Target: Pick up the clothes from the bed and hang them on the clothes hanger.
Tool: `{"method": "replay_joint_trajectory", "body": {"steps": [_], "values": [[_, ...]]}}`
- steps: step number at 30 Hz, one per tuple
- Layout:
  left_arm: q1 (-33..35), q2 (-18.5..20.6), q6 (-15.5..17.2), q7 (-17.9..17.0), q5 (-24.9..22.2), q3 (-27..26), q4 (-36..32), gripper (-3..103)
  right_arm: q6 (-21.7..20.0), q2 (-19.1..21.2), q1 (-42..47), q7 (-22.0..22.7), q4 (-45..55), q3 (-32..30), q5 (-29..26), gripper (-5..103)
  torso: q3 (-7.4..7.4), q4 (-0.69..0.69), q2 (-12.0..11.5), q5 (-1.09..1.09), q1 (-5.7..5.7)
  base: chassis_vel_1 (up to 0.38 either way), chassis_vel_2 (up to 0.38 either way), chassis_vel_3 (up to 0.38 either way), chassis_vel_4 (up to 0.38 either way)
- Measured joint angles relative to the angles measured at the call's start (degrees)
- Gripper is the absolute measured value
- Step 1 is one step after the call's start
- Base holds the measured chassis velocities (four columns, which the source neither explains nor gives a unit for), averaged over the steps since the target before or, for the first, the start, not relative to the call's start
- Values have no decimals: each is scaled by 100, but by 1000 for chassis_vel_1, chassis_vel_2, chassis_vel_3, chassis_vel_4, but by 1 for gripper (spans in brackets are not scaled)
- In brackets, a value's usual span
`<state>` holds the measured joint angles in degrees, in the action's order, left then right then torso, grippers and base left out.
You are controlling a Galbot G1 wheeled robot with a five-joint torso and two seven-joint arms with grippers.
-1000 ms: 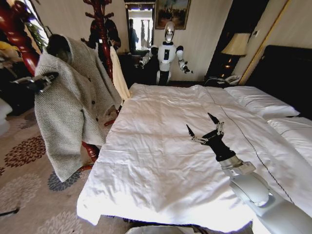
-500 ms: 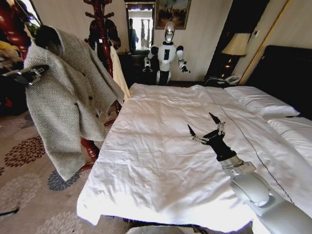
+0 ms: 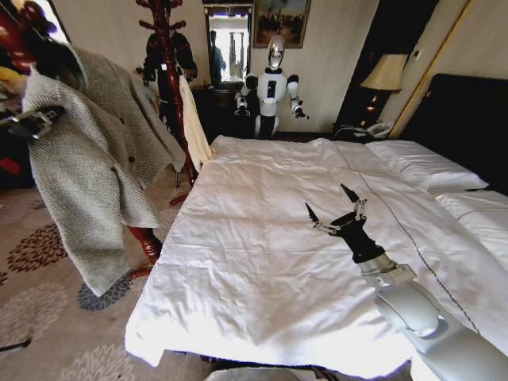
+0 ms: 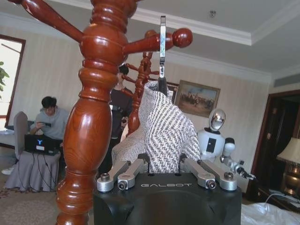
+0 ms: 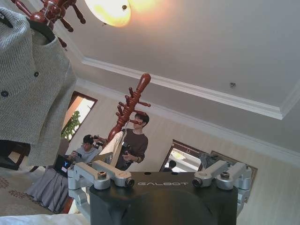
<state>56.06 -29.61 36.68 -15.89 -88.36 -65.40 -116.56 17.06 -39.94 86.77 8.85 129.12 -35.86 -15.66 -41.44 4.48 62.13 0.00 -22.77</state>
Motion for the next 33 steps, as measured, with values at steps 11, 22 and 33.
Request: {"method": "replay_joint_trajectory", "body": {"steps": [11, 22, 33], "values": [[-108, 367, -14, 146, 21, 352, 418, 23, 24, 55, -12, 9, 13, -13, 2, 100, 0, -1, 0, 1, 0, 0, 0, 0, 0], [157, 126, 34, 262, 138, 29, 330, 23, 39, 16, 12, 10, -3, 29, 83, 100, 0, 1, 0, 1, 0, 0, 0, 0, 0], [343, -23, -40, 258, 494, -303, 109, 32, 53, 5, 224, 27, 40, -86, 168, 100, 1, 0, 1, 2, 1, 0, 0, 0, 0]]}}
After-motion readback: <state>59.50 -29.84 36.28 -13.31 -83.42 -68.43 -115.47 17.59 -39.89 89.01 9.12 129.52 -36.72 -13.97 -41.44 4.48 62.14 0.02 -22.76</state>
